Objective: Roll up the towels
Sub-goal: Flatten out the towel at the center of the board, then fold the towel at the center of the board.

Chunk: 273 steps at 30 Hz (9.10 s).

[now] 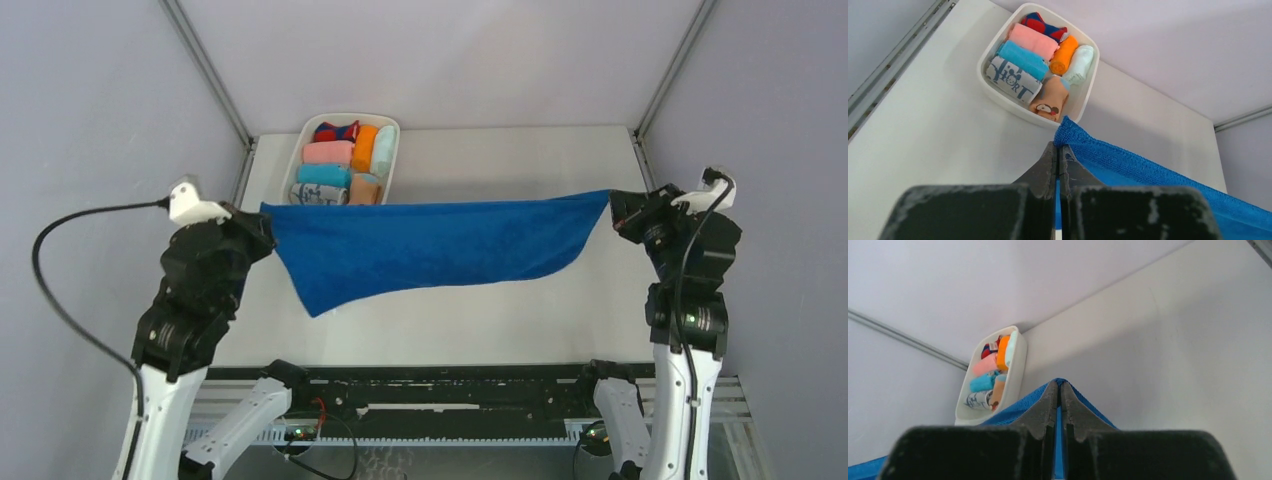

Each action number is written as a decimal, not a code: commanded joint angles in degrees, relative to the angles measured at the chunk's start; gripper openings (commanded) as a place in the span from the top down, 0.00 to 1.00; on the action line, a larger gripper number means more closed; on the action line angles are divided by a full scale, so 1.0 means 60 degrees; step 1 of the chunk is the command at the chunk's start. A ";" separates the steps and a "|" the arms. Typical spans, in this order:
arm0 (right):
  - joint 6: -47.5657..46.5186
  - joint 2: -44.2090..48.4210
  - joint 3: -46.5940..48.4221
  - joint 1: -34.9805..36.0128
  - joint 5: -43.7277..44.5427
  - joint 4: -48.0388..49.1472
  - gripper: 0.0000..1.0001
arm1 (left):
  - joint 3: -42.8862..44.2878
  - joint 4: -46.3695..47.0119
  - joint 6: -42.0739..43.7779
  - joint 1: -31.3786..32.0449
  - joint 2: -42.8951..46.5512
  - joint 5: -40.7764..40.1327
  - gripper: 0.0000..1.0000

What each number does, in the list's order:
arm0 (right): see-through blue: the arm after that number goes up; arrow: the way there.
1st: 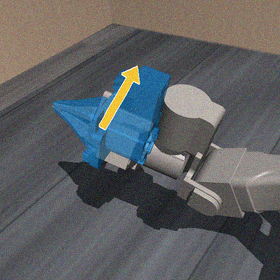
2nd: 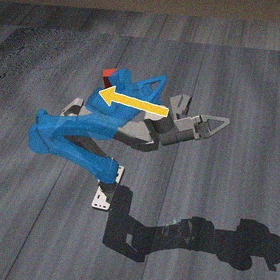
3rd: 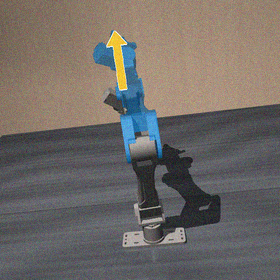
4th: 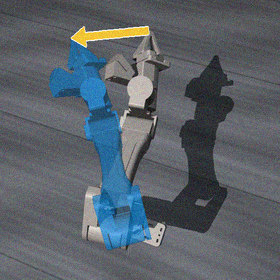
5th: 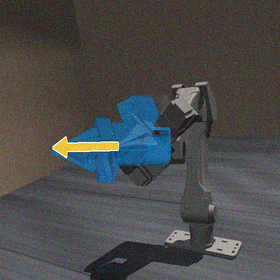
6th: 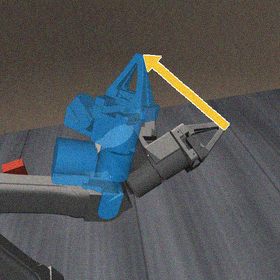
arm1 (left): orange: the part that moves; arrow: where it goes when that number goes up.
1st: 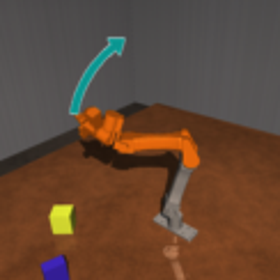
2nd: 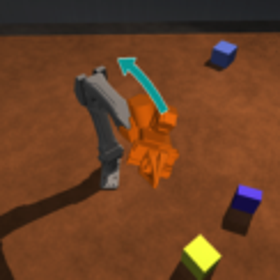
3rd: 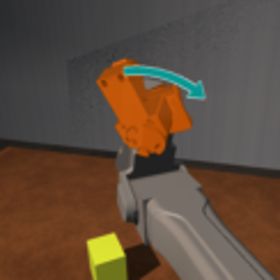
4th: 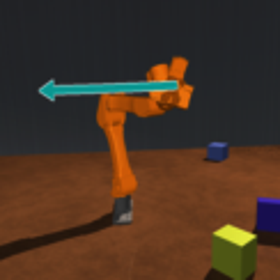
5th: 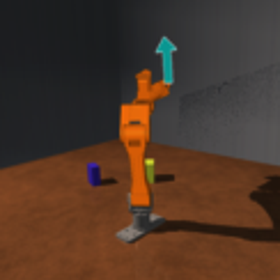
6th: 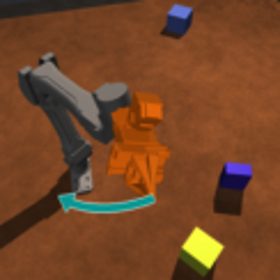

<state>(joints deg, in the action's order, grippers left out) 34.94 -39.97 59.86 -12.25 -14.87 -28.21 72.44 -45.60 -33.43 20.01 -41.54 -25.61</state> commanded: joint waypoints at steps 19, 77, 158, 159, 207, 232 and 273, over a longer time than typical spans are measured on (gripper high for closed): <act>-0.1191 0.0922 0.0061 0.0970 0.1832 -0.2301 1.00 | -0.1560 -0.2316 -0.0300 -0.0073 0.1281 0.0320 0.95; 0.0081 -0.4593 -0.4888 0.1618 0.0038 0.0450 0.36 | -0.7115 0.3105 -0.2382 0.0586 -0.4507 0.4001 0.36; 0.0217 -1.0639 -0.2230 0.5462 -0.1480 0.5176 0.40 | -0.1649 0.0272 -0.1194 0.0502 -0.8103 -0.4516 0.60; 0.0235 -1.0665 -0.2229 0.5461 -0.1533 0.5203 0.40 | -0.1773 0.0562 -0.1051 0.0489 -0.8018 -0.4118 0.59; -0.0979 -0.9814 -0.3018 0.4928 -0.1467 0.3983 0.42 | -0.2191 0.2829 -0.0002 -0.1142 -0.9087 0.0738 0.99; -0.1060 -0.9333 -0.3017 0.4942 -0.1638 0.4032 0.42 | -0.1086 0.0805 -0.0172 0.0532 -0.7924 -0.1705 0.64; -0.1859 -0.6848 -0.2343 0.4815 -0.0512 0.2494 0.40 | -0.3739 0.1325 -0.0895 0.0116 -0.5528 0.3043 0.52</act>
<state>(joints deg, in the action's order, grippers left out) 26.74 -85.30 42.61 17.23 -20.97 -12.25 47.27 -38.37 -41.82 26.39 -75.48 -6.17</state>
